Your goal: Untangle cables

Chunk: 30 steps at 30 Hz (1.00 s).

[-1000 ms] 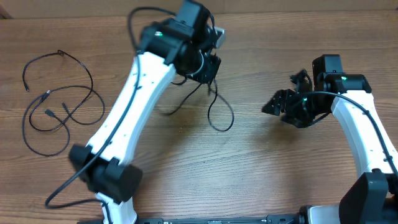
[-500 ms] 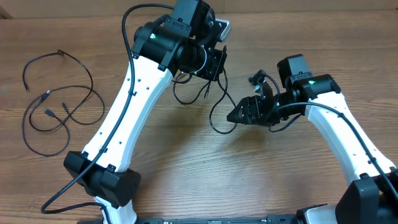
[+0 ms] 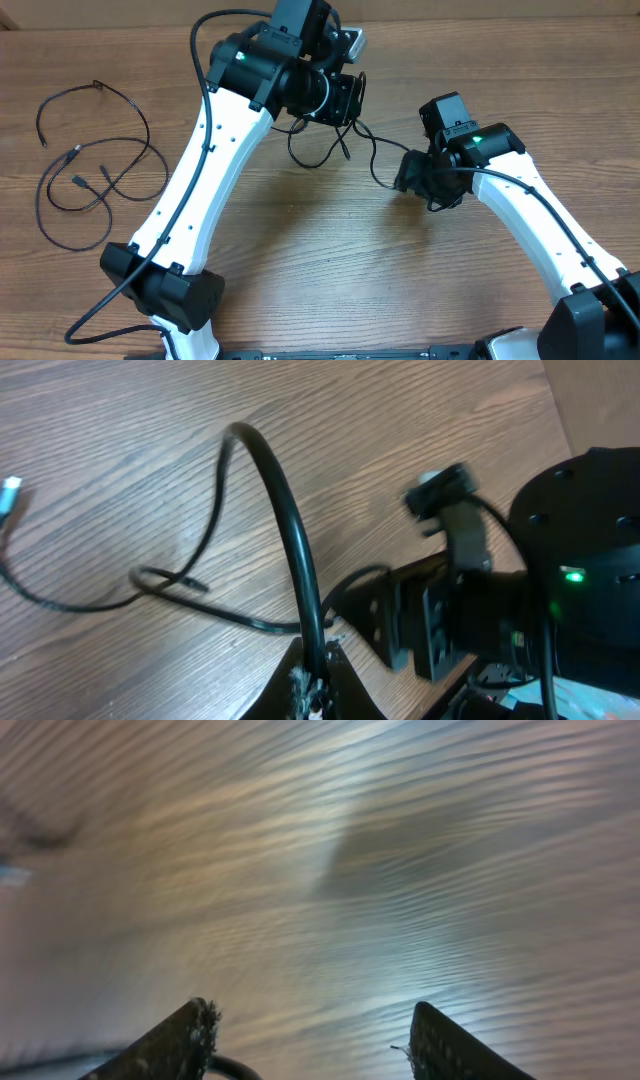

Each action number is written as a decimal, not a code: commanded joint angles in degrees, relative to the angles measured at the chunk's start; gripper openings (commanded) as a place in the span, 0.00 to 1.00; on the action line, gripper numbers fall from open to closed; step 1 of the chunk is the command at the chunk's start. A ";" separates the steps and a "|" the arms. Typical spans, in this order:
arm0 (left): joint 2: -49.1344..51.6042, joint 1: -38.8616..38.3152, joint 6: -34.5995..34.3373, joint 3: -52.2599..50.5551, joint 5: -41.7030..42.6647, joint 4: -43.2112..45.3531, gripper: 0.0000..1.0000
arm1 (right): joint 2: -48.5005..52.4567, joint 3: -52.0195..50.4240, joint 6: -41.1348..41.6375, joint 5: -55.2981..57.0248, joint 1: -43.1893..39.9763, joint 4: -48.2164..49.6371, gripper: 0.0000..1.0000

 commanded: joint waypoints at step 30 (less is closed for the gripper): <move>-13.92 32.63 13.00 -0.09 3.63 -9.66 0.04 | -0.13 -0.28 7.85 23.47 -9.84 -9.44 0.61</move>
